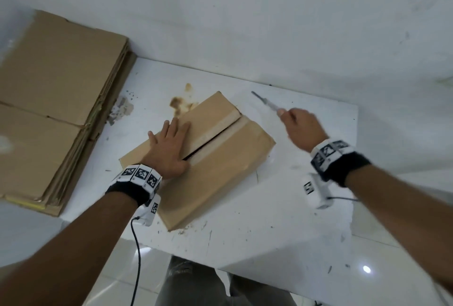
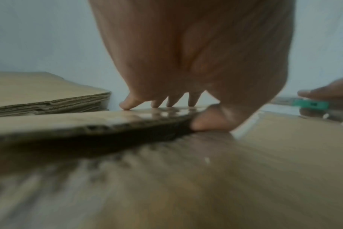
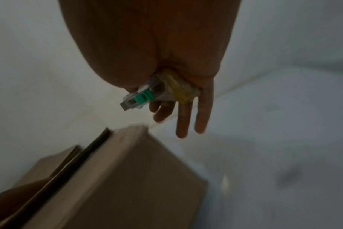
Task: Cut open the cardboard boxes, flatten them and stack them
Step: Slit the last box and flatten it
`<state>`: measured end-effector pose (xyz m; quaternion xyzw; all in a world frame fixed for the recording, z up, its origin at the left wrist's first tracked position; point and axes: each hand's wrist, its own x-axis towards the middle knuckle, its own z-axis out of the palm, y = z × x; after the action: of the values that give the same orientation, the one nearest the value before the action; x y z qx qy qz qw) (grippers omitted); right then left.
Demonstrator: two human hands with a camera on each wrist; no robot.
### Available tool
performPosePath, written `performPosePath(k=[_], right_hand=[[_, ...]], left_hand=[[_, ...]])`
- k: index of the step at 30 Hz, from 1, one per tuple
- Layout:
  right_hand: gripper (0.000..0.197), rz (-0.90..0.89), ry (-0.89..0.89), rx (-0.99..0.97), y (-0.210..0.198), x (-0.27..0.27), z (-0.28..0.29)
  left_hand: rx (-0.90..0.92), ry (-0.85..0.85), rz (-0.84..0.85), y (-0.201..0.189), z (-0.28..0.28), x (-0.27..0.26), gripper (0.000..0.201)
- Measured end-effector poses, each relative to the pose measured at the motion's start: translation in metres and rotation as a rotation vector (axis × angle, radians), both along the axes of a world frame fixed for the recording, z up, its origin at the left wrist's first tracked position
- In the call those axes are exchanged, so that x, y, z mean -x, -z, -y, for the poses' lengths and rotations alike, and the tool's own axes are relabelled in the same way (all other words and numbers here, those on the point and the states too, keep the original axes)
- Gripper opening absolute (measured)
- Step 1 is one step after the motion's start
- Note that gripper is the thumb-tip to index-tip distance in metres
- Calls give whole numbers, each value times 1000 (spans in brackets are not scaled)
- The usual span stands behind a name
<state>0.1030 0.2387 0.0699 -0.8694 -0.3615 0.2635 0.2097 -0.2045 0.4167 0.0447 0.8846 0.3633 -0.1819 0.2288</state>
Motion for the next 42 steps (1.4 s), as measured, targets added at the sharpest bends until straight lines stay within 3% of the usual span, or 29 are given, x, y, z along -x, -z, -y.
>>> performPosePath(k=[4,6,9,14,18,22,25,30,35,42], right_hand=[[51,-538,285,-84,33,65,8],[48,-802,373,-133,36,89,16],[46,-1001,362,-172,41,105,29],[38,-1167,410,-216,51,107,41],[39,-1035,318,-142,54,112,43],[37,-1110,272,-139,54,114,45],[29,-1047,221,-189,53,112,51],[20,-503,76,-148,50,98,62],[18,-35,-190,-356,7,69,47],[33,242,-471,-409,-37,65,12]], left_hand=[[-102,-103,148,-5,1,1,85],[-193,-223,259,-3,3,3,62],[-301,-346,373,0,1,-1,40],[-373,-347,314,-7,10,-12,45],[-349,-84,429,-6,54,-24,48],[-277,-153,342,24,66,-26,63],[-299,-168,417,35,68,-26,55],[-361,-213,356,28,63,-33,50],[-350,-235,582,1,30,-22,45],[-344,-183,726,-30,15,-12,41]])
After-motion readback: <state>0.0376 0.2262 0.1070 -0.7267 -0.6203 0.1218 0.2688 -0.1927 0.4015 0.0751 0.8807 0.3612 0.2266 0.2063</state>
